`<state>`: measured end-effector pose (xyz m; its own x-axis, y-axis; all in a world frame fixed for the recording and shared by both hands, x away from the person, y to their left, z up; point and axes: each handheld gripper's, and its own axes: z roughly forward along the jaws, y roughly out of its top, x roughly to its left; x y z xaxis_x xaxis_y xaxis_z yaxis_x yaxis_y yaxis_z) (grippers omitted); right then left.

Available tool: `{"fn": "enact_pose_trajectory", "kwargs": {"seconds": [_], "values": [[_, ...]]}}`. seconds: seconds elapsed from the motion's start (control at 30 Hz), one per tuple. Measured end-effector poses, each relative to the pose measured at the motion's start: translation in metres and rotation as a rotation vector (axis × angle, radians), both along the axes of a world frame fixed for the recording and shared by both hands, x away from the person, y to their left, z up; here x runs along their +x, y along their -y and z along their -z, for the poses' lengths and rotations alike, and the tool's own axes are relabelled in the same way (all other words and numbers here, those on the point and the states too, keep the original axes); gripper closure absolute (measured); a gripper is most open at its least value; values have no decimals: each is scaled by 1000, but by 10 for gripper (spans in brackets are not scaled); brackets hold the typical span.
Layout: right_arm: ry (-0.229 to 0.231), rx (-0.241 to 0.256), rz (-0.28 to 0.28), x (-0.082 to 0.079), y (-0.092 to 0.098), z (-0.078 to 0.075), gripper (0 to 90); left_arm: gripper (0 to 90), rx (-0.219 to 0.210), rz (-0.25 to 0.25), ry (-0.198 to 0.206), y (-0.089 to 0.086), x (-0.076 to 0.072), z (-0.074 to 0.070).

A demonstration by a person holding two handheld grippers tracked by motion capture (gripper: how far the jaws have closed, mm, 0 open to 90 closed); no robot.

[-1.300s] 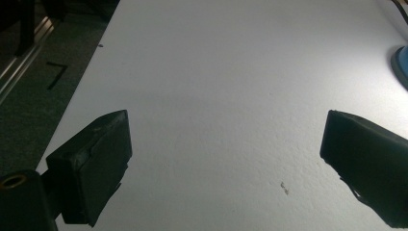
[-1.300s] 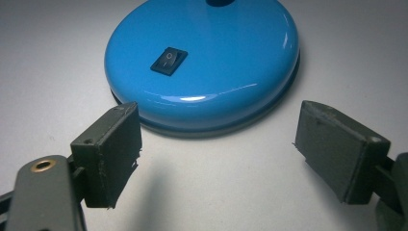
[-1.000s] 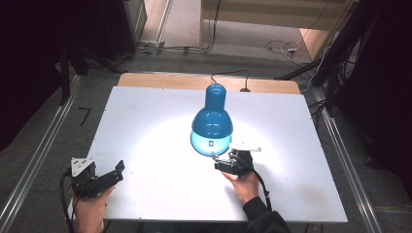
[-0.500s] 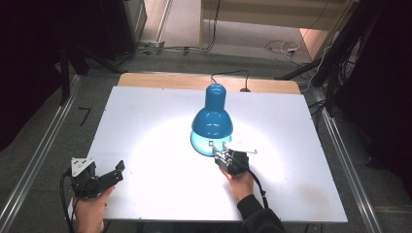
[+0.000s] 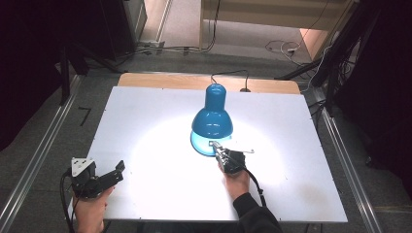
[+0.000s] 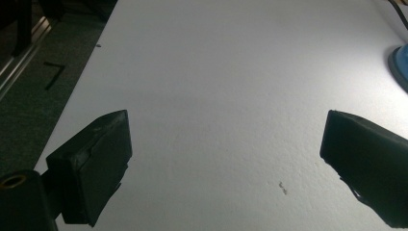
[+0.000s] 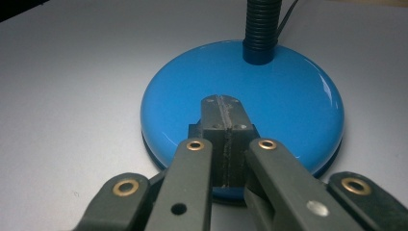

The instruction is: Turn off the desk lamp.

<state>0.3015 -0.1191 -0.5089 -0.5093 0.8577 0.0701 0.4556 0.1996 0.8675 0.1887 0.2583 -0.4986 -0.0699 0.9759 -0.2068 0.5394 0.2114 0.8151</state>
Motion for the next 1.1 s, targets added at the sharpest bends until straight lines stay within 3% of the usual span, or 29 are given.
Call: {"fn": "enact_pose_trajectory", "kwargs": {"seconds": [1.1], "values": [[-18,-27,-15,13,-10,2,879,48,6,10,-1,2,1,0]]}}
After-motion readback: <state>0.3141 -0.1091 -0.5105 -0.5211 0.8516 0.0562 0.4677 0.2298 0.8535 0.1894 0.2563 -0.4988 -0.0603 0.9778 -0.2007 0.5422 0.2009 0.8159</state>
